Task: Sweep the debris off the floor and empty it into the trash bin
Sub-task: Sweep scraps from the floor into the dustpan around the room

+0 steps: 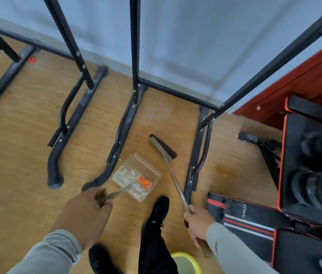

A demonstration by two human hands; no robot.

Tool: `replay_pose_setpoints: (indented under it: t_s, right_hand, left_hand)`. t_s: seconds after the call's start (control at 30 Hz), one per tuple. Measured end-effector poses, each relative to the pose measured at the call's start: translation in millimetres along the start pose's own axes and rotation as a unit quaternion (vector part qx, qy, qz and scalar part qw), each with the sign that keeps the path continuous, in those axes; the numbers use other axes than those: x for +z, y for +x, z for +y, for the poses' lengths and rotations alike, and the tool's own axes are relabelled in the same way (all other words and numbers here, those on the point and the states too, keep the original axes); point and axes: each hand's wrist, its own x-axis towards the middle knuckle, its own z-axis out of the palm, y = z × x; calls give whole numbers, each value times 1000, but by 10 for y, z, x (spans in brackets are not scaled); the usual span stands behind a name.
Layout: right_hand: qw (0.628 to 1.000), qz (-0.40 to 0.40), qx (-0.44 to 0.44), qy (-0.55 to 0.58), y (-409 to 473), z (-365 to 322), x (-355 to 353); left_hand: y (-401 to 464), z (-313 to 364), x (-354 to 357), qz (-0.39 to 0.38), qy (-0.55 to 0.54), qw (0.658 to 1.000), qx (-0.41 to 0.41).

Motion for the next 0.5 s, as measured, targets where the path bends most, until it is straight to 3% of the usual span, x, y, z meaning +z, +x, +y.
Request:
replay_pose_setpoints:
  t_s: [0.03,0.07,0.13,0.3,0.43,0.47,0.5]
  right_hand:
    - [999,0,-20,-27,-1149,-624,380]
    - [999,-8,-51,-6,-1554,-859,541]
    - [991,67,-109,-26,-1708,-1060,579]
    - [943,240,-70,-221,-1009,-2062,159]
    - [851,202,-40,-483,-207,-3175,65]
    - [834,188,-34,-517,-48,-3267,76]
    - [842,171,-24,-511,89,-3297,116]
  left_hand:
    - [-16,-20,-18,-1,-2,1000,2]
    - [-24,-43,-41,0,-4,1000,4]
    - [-4,-86,-84,2,-11,1000,4]
    - [136,-120,-103,9,-48,999,-21]
    - [279,-121,-14,33,-66,996,-40]
    - [323,-137,14,38,-65,996,-45]
    - [366,-163,35,43,-65,996,-49]
